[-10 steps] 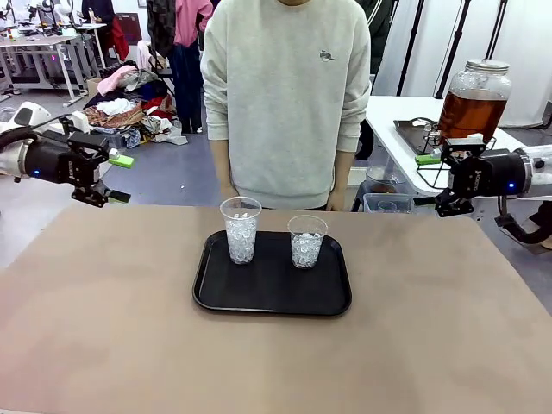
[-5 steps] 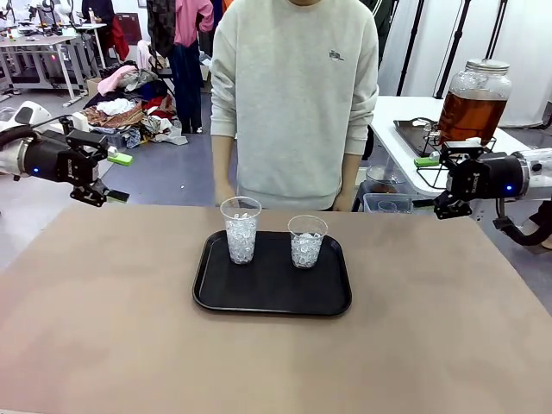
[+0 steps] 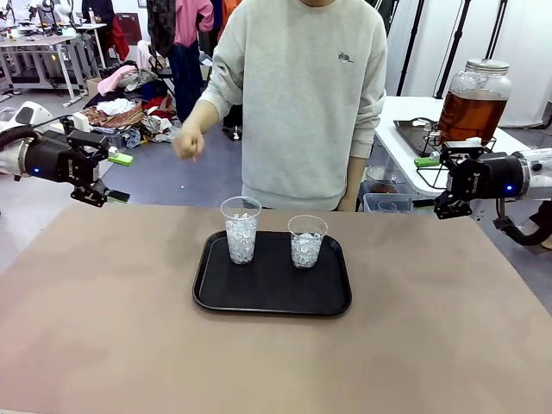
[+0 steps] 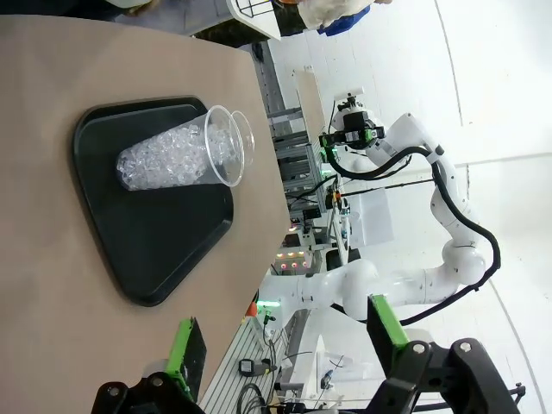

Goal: Pour the drink into the iced cup.
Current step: Pick up the iced cup indicated by the human and present it to them.

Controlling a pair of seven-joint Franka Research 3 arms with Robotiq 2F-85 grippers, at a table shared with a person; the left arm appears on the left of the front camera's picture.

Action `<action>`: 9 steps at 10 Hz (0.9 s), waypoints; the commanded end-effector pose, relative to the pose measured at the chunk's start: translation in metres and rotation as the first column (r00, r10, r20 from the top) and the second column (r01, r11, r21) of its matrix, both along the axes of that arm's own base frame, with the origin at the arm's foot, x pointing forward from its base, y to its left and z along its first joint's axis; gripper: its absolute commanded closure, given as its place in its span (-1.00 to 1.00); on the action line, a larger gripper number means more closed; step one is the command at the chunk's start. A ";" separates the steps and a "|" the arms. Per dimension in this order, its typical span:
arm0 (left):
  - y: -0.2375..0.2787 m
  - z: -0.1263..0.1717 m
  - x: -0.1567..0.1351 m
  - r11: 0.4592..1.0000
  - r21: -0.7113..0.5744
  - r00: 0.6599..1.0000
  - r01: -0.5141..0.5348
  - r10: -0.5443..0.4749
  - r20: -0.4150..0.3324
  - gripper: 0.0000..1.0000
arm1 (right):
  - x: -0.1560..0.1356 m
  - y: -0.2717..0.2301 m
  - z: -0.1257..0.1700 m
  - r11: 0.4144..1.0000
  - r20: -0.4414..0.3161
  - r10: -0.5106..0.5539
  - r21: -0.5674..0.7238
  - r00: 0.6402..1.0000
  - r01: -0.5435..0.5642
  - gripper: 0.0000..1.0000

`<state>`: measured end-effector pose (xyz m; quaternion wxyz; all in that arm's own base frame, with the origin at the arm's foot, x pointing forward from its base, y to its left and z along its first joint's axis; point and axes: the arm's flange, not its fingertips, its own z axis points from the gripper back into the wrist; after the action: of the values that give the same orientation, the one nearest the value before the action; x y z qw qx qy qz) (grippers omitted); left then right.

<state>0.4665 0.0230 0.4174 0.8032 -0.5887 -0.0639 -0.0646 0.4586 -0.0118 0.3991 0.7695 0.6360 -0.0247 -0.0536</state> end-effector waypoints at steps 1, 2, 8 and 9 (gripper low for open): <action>0.000 -0.001 -0.002 1.000 -0.004 1.000 0.003 -0.003 0.012 -1.00 | -0.001 0.000 0.002 1.000 0.003 -0.002 0.001 1.000 0.002 -1.00; 0.000 -0.001 -0.002 1.000 -0.004 1.000 0.003 -0.003 0.012 -1.00 | -0.001 0.000 0.002 1.000 0.003 -0.002 0.001 1.000 0.002 -1.00; 0.000 -0.001 -0.002 1.000 -0.004 1.000 0.003 -0.003 0.012 -1.00 | -0.001 0.000 0.002 1.000 0.003 -0.002 0.001 1.000 0.002 -1.00; 0.000 -0.001 -0.002 1.000 -0.004 1.000 0.003 -0.003 0.012 -1.00 | -0.001 0.000 0.002 1.000 0.003 -0.002 0.001 1.000 0.002 -1.00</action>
<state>0.4665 0.0233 0.4174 0.8033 -0.5886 -0.0642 -0.0646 0.4586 -0.0118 0.3991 0.7695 0.6360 -0.0248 -0.0536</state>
